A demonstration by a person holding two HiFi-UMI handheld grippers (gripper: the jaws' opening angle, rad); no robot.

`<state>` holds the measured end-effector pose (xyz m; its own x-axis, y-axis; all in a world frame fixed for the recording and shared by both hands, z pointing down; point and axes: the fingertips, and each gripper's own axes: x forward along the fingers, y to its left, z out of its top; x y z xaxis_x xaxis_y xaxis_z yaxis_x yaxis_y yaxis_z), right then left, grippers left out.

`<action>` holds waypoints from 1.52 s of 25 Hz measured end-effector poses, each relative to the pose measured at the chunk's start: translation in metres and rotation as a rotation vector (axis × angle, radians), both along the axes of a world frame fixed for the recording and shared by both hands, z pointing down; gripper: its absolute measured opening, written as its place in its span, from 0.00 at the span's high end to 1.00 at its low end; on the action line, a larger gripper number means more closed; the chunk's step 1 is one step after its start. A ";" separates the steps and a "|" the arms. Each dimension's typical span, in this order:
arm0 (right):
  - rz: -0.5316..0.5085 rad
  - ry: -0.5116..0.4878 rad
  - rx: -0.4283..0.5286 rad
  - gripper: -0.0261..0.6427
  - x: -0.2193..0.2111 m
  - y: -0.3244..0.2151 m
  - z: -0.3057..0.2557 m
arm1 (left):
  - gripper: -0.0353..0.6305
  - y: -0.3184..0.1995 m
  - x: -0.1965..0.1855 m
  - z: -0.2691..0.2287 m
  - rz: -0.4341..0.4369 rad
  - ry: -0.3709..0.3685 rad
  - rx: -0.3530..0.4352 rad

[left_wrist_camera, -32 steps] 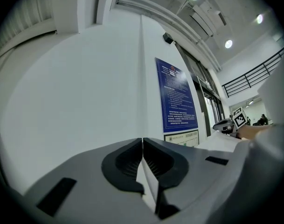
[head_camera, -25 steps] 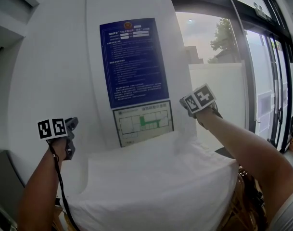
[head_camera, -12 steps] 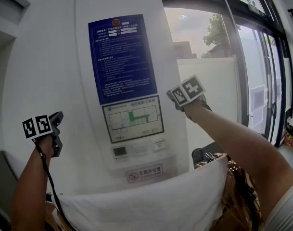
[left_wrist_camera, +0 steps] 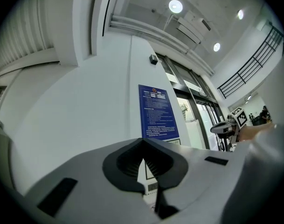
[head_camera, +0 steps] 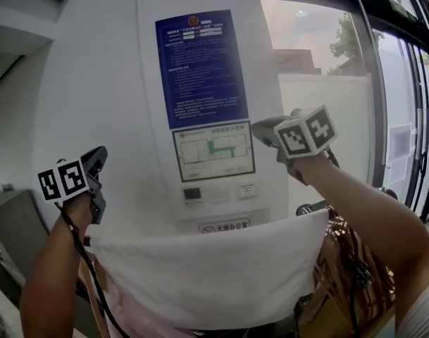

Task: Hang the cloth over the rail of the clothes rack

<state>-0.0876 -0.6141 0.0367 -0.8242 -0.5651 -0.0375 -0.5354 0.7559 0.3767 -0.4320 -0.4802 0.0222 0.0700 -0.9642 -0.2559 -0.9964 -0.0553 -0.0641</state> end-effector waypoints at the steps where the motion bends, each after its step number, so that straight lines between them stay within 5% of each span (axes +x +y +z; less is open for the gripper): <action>1: -0.025 0.000 0.005 0.96 0.002 0.016 0.005 | 0.94 0.010 0.007 0.010 0.004 -0.004 -0.010; 7: -0.061 -0.032 -0.020 0.96 0.025 0.083 0.050 | 0.94 0.067 0.034 0.061 0.045 -0.020 -0.056; 12: 0.003 -0.048 -0.007 0.96 0.041 0.145 0.093 | 0.94 0.121 0.060 0.101 0.102 -0.023 -0.026; 20: 0.094 -0.097 -0.118 0.96 0.056 0.222 0.214 | 0.94 0.186 0.122 0.210 0.246 -0.037 -0.112; 27: 0.317 -0.195 -0.230 0.95 0.123 0.195 0.313 | 0.94 0.198 0.147 0.283 0.286 0.003 -0.153; 38: 0.287 -0.234 -0.296 0.85 0.129 0.148 0.298 | 0.92 0.167 0.149 0.285 0.157 0.045 -0.131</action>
<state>0.0410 -0.4664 0.3344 -0.6214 -0.7834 -0.0065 -0.7834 0.6213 0.0121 -0.2828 -0.3134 0.3076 0.2132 -0.9676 -0.1351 -0.9766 -0.2149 -0.0019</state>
